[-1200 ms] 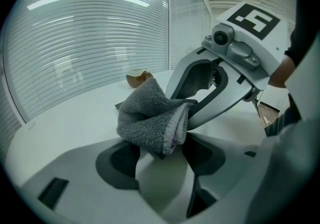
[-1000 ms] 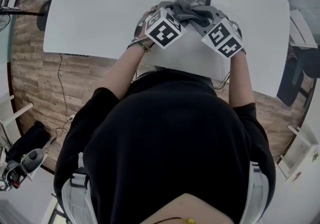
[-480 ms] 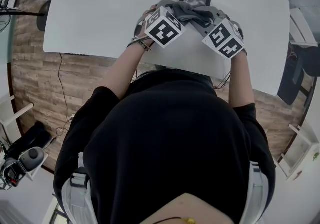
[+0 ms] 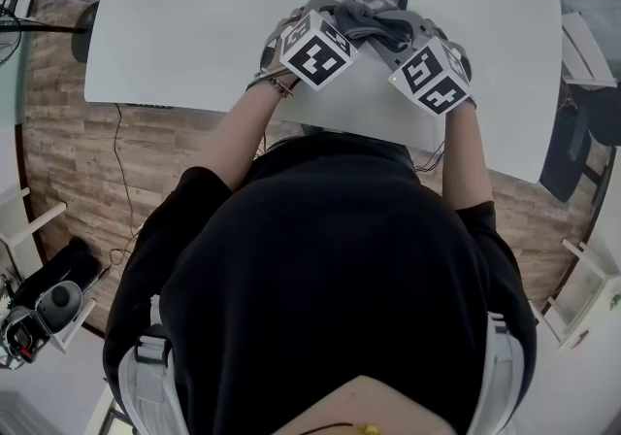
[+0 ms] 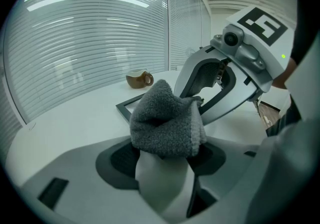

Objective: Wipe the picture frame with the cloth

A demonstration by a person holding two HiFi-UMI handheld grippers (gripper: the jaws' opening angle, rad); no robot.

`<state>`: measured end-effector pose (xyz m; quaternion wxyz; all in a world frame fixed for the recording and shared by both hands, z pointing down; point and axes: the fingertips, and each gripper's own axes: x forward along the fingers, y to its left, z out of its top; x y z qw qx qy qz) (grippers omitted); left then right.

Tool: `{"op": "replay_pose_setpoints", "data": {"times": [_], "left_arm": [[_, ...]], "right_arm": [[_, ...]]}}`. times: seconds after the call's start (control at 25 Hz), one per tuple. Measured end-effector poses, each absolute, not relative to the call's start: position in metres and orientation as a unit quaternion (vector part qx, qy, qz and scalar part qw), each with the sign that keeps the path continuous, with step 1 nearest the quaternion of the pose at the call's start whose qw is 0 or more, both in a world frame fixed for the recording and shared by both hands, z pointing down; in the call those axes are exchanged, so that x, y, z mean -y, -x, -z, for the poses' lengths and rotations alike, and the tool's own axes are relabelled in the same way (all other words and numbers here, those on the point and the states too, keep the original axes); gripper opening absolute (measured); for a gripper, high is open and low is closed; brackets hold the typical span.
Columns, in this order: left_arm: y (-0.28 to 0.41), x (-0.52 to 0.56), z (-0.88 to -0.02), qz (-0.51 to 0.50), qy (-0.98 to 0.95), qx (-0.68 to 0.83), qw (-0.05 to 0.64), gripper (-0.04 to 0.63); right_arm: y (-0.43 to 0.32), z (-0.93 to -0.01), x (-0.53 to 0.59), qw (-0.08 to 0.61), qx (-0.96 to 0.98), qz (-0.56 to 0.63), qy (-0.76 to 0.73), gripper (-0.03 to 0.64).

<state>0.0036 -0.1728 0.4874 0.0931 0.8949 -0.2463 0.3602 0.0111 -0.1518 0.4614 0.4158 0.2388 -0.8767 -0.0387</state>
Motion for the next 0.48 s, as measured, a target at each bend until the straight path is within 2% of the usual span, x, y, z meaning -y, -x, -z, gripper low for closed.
{"op": "replay_pose_setpoints", "data": {"times": [0.48], "left_arm": [[-0.006, 0.179, -0.492, -0.357, -0.896, 0.249, 0.087, 0.282]], "right_arm": [[-0.021, -0.449, 0.156, 0.362, 0.877, 0.0, -0.315, 0.097]]}}
